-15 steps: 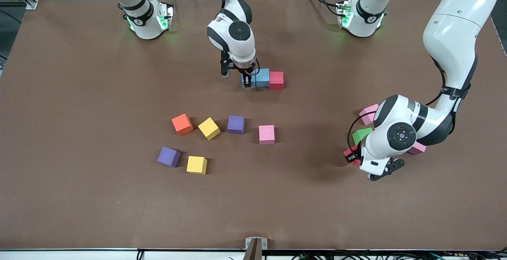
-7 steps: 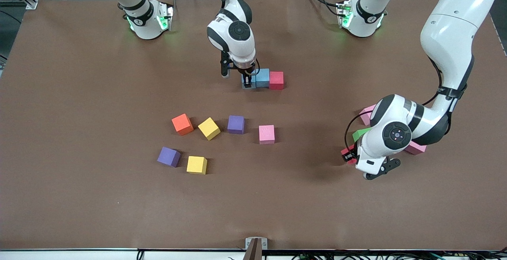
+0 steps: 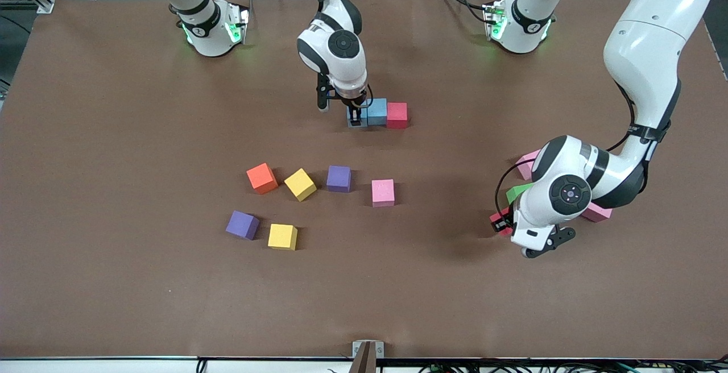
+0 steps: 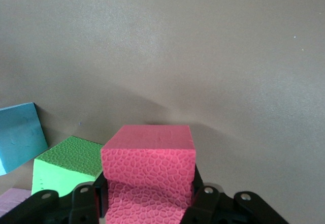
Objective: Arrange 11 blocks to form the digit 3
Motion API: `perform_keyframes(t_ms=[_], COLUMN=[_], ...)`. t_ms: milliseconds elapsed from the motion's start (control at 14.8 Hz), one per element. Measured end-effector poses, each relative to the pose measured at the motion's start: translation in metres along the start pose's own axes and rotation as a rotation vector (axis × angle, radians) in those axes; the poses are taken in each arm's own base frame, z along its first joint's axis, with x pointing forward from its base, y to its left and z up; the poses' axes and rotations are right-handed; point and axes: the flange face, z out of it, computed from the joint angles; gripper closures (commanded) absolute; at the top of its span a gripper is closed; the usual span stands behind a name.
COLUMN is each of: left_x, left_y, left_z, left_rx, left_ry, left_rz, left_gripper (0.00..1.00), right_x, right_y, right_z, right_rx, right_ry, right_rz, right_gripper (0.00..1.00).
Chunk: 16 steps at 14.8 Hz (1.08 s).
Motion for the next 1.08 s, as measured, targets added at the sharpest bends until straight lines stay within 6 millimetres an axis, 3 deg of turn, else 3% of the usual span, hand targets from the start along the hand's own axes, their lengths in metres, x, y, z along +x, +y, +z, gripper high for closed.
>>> perform_keyframes(t_ms=[68, 135, 203, 1082], left_x=[0.0, 0.0001, 0.0002, 0.0015], left_y=[0.0, -0.0001, -0.0003, -0.0019], left_z=[0.0, 0.0, 0.0001, 0.0007], left_rx=[0.0, 0.0, 0.0, 0.002], left_ry=[0.0, 0.0, 0.0, 0.0], left_rz=[0.0, 0.0, 0.0, -0.003], left_gripper=[0.62, 0.62, 0.62, 0.62], right_x=[0.0, 0.0, 0.0, 0.0006], right_y=[0.0, 0.0, 0.0, -0.0001], right_z=[0.0, 0.0, 0.0002, 0.0044], right_rx=[0.0, 0.0, 0.0, -0.004], right_ry=[0.0, 0.0, 0.0, 0.007], right_rz=[0.0, 0.0, 0.0, 0.001], right_gripper=[0.31, 0.21, 0.01, 0.0])
